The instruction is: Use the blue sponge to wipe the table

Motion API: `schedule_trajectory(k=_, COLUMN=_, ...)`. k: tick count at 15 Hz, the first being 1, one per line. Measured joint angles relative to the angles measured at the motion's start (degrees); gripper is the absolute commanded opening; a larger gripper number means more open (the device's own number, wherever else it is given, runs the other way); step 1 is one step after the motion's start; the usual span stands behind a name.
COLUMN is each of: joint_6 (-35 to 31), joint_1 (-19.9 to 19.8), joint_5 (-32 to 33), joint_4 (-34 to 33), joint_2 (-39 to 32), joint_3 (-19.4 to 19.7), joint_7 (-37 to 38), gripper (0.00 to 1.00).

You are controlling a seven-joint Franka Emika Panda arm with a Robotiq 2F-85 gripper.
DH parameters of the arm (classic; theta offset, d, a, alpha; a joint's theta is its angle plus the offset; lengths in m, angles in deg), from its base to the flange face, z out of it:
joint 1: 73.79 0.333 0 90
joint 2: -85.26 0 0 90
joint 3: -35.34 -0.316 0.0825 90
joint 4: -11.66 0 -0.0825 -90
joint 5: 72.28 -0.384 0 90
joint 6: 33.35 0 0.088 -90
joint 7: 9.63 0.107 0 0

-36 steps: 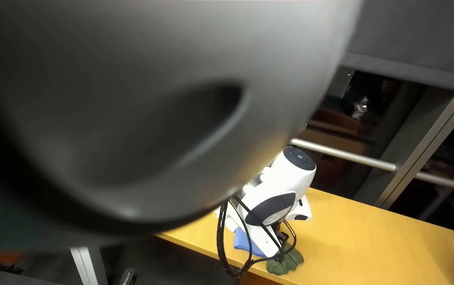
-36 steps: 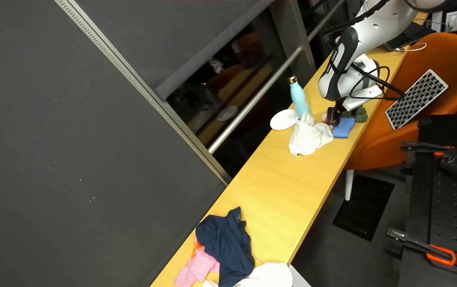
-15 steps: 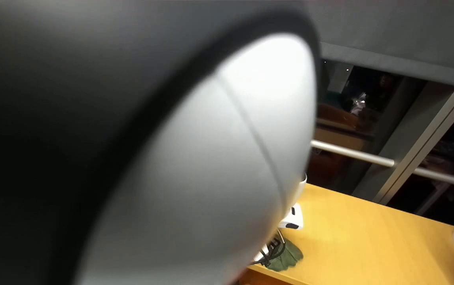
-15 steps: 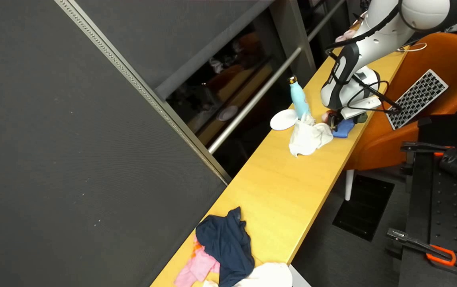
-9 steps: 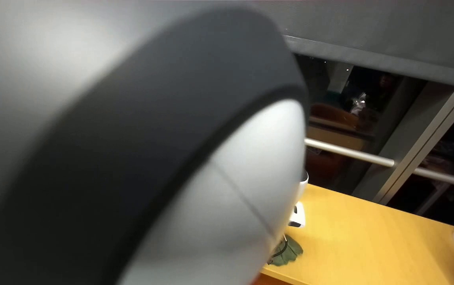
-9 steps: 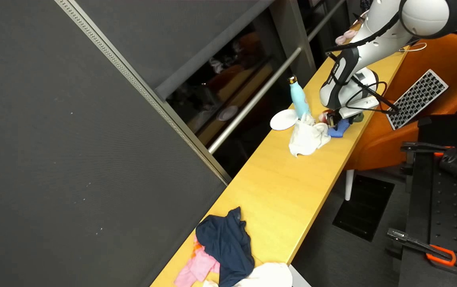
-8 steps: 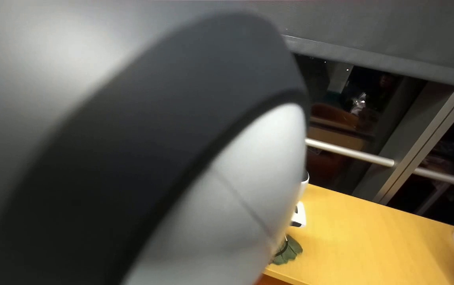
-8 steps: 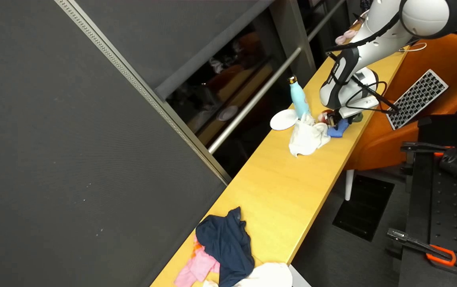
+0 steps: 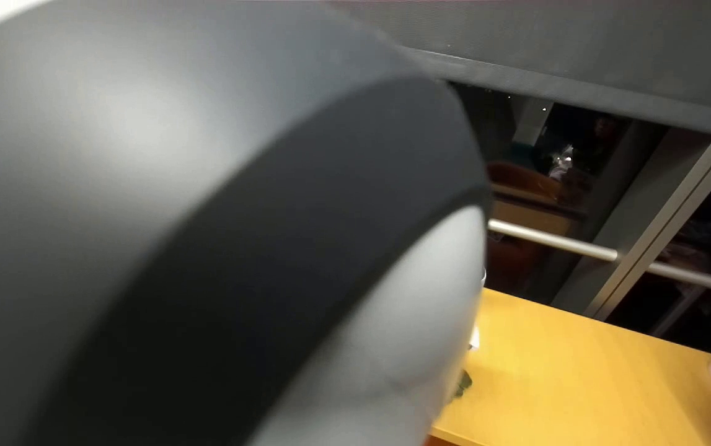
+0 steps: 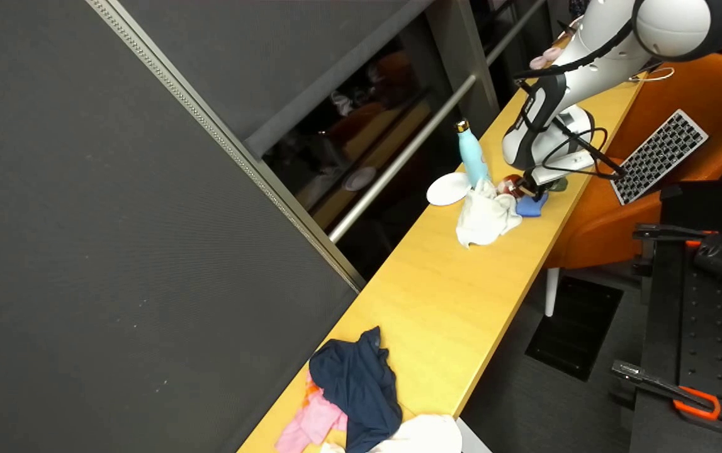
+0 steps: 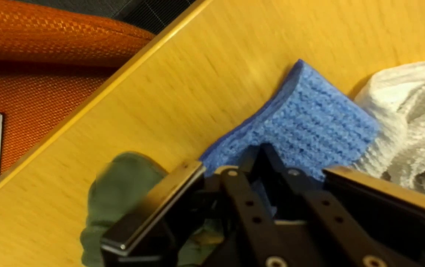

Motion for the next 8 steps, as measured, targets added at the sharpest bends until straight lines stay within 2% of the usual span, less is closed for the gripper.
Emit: schedule_trajectory(k=8, joint_6=1.6, joint_1=0.0, joint_5=0.0, joint_4=-0.1, joint_2=0.0, joint_3=-2.6, joint_7=-1.2, gripper=0.01)
